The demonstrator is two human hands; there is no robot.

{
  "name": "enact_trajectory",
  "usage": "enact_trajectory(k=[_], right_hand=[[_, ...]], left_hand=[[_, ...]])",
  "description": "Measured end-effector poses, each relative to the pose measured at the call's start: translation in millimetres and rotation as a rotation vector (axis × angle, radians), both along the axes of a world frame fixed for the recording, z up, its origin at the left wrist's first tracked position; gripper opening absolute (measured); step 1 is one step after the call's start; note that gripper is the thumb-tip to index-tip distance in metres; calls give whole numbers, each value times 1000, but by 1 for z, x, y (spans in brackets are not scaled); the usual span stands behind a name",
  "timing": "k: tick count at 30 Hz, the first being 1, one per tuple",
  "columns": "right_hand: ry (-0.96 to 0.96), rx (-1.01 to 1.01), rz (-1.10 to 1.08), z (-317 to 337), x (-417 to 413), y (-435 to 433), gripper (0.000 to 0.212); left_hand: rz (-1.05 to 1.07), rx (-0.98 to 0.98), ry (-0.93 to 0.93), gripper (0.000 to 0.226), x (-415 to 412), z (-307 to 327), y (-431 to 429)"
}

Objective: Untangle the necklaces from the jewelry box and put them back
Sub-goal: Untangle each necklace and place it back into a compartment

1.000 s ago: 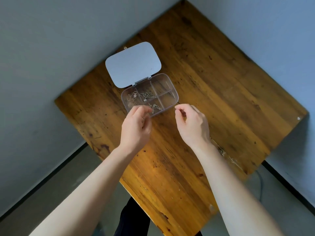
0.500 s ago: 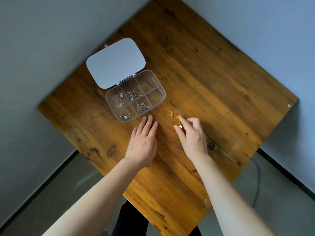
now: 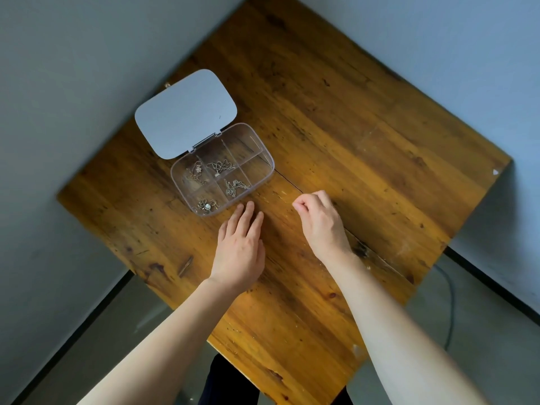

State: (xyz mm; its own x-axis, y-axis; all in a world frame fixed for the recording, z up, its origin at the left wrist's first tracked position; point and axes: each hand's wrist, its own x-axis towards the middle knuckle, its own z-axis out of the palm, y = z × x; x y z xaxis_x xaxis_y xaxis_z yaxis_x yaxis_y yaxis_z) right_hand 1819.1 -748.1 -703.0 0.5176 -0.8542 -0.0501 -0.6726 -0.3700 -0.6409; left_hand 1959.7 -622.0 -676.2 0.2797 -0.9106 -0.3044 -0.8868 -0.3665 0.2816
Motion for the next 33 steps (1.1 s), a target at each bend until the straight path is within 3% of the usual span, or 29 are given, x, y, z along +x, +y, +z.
enact_trajectory(k=[6,11,14,18,21,33], right_hand=[[-215,-107,-394,25,-33,-27,12],[-194,-218,-571,38,-71,-75,14],[-108,-157,-661,33,-97,-91,17],[89,39,-677,17,-124,-93,20],[127,126,-693,11,-132,-83,20],[231,215,-588,16,-108,-62,15]], left_hand=[[15,-132,27,40,-12,4,-35],[-148,-137,93,45,-47,1,-80],[-214,-120,82,45,-69,-5,-98],[-262,-58,12,47,-86,-11,-102],[-283,-84,-9,48,-81,-14,-98],[-352,-74,119,43,-52,-6,-89]])
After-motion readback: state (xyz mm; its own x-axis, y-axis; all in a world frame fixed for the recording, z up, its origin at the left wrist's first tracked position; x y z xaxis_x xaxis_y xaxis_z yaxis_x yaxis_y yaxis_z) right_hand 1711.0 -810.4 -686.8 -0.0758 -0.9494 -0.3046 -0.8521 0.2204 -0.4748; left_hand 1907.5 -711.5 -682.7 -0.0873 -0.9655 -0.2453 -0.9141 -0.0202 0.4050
